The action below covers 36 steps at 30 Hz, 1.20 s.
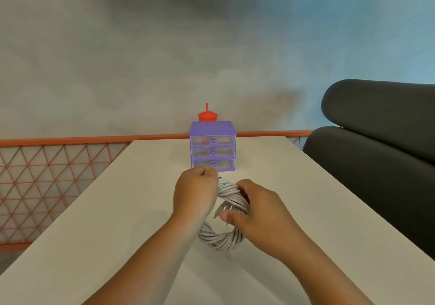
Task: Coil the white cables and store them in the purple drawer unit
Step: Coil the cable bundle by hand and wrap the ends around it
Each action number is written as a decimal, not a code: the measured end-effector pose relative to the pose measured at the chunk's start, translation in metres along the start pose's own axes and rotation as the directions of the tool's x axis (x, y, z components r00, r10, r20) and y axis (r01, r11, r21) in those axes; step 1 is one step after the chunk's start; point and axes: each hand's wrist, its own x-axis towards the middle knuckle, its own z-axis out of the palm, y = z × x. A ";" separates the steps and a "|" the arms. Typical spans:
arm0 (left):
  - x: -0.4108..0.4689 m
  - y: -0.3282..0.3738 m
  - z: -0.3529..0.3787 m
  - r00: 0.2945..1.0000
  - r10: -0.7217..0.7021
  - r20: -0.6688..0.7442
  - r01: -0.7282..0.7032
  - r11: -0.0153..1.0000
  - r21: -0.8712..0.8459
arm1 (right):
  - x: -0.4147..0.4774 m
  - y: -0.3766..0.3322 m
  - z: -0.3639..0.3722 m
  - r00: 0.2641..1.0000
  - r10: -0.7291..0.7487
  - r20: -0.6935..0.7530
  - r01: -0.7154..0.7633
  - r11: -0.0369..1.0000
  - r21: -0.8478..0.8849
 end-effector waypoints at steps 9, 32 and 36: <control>-0.003 -0.010 0.005 0.985 0.174 -0.001 -0.173 0.982 0.075 | 0.021 0.024 0.005 0.960 0.149 0.237 -0.229 0.904 0.361; -0.005 -0.021 -0.005 0.961 0.184 0.206 -0.073 0.889 -0.452 | 0.025 0.037 0.014 0.932 -0.001 0.363 -0.343 0.326 0.881; -0.007 -0.021 -0.003 0.938 0.222 0.267 -0.053 0.852 -0.521 | 0.021 0.036 0.014 0.877 -0.043 0.479 -0.470 0.131 0.873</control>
